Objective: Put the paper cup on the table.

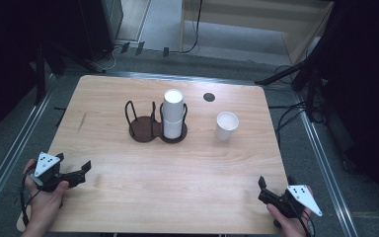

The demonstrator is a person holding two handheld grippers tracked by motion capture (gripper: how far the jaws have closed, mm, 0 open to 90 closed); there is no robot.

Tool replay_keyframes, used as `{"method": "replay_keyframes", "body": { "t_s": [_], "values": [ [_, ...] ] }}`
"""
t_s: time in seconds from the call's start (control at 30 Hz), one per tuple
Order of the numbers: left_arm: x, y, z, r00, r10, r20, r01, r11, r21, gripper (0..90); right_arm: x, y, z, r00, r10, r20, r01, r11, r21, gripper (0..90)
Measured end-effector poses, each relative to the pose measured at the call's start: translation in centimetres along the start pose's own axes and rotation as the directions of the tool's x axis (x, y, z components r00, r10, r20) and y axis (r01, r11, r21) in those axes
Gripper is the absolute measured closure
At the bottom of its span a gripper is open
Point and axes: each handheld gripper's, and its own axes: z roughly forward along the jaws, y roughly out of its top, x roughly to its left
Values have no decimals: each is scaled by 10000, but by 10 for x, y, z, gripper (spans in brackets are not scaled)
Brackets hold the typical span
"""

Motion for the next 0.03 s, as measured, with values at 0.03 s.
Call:
{"method": "replay_keyframes", "body": {
  "t_s": [0.03],
  "values": [
    [0, 0, 0, 10000, -17, -5, 17, 10000, 27, 0, 1, 0, 0, 10000, -58, -32, 58, 10000, 22, 0]
  ]
}}
